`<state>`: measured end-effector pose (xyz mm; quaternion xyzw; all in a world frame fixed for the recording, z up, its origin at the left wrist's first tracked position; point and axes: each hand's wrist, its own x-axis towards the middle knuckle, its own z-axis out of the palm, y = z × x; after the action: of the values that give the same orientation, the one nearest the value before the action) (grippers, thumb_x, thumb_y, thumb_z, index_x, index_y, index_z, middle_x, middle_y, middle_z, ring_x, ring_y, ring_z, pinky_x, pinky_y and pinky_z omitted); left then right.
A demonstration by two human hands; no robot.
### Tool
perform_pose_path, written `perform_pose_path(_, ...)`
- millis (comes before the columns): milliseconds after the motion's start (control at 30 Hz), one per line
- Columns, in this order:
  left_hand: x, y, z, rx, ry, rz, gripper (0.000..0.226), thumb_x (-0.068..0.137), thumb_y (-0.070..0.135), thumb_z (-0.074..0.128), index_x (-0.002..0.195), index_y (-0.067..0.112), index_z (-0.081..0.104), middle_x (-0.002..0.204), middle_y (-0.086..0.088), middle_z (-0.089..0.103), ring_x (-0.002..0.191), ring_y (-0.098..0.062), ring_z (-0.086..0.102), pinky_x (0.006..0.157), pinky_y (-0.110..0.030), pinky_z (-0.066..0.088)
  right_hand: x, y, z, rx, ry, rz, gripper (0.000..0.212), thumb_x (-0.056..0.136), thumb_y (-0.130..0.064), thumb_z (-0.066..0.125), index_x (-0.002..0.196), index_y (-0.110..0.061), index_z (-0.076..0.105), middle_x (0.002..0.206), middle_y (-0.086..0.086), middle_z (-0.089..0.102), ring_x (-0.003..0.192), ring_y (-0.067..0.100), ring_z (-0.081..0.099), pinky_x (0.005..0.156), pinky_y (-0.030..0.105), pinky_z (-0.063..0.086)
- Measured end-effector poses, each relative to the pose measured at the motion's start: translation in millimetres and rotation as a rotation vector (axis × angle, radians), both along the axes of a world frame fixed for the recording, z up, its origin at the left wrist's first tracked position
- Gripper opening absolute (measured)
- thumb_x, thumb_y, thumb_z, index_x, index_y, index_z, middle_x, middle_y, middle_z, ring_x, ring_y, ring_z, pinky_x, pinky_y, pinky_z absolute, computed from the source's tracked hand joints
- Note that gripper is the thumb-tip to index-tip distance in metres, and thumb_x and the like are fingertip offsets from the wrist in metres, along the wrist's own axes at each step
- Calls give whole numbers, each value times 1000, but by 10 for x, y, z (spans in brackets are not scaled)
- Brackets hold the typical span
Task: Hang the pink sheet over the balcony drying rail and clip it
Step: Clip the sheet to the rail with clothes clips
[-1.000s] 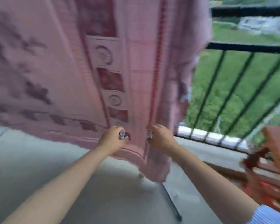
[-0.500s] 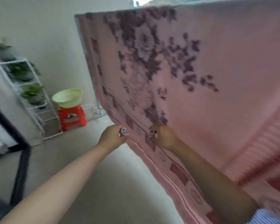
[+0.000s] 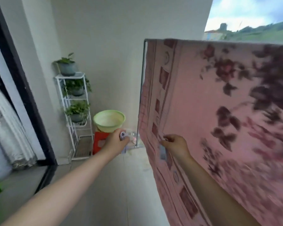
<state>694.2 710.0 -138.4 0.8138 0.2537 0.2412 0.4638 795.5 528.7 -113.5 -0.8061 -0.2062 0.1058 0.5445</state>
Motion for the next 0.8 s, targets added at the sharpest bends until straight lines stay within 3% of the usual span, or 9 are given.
perform_pose_path(67, 384, 525, 143, -16, 26, 5, 27, 86, 6, 53, 112, 1, 52, 97, -13, 56, 90, -23, 54, 69, -24, 42, 398, 530, 92, -20, -47, -2, 11, 81, -4, 58, 89, -3, 66, 86, 11, 62, 84, 19, 56, 72, 23, 39)
perform_pose_path(167, 938, 1177, 345, -29, 40, 42, 32, 87, 11, 45, 117, 1, 49, 109, -23, 55, 101, -31, 54, 81, -32, 41, 930, 1210, 217, -92, -120, 35, 21, 87, -1, 47, 100, 3, 63, 84, 11, 59, 75, 22, 56, 57, 13, 41)
perform_pose_path(233, 1331, 1577, 469, -52, 39, 37, 35, 73, 29, 45, 101, 11, 56, 109, -17, 57, 100, -28, 52, 82, -31, 39, 1329, 1621, 286, -138, -162, 42, 24, 87, 0, 45, 103, 5, 62, 75, 10, 60, 61, 14, 53, 49, 15, 38)
perform_pose_path(300, 1778, 1973, 596, -13, 37, 29, 21, 66, 40, 49, 68, 19, 51, 80, -7, 56, 82, -22, 49, 65, -30, 34, 1761, 2014, 398, -180, -226, 24, 21, 86, 0, 46, 93, 11, 62, 59, 11, 53, 44, 6, 45, 40, 12, 30)
perform_pose_path(333, 2041, 2184, 666, 34, 37, 21, 30, 72, 43, 53, 58, 19, 43, 66, -5, 49, 74, -22, 46, 59, -31, 30, 2003, 2226, 470, -208, -285, 11, 20, 85, -1, 47, 88, 14, 61, 58, 17, 51, 44, 8, 43, 40, 13, 28)
perform_pose_path(467, 3263, 3070, 1042, 308, 97, -17, 47, 95, 24, 37, 50, 12, 30, 54, -6, 37, 71, -26, 44, 59, -29, 25, 3076, 3170, 884, -304, -598, -78, 19, 79, -1, 50, 73, 13, 60, 69, 23, 58, 62, 29, 53, 54, 25, 34)
perform_pose_path(567, 4123, 3651, 1466, 358, 80, -74, 35, 93, 18, 40, 65, 4, 56, 80, -16, 65, 87, -33, 58, 70, -31, 40, 3755, 3812, 1422, -425, -808, -171, 20, 78, 3, 45, 58, 2, 51, 74, 14, 52, 67, 27, 50, 55, 26, 36)
perform_pose_path(667, 4852, 4129, 1871, 327, 15, -158, 26, 88, 7, 45, 101, 4, 67, 111, -16, 67, 104, -34, 60, 87, -33, 48, 4257, 4320, 1992, -594, -966, -331, 17, 79, 7, 46, 76, -2, 59, 90, 8, 51, 72, 23, 44, 57, 27, 35)
perform_pose_path(800, 5737, 4562, 2263, 449, -119, -297, 21, 86, 16, 53, 91, 4, 70, 96, -17, 70, 82, -30, 61, 73, -26, 43, 4762, 4851, 2440, -778, -1060, -475, 29, 79, 6, 42, 101, -1, 59, 107, 14, 54, 99, 32, 52, 72, 38, 44)
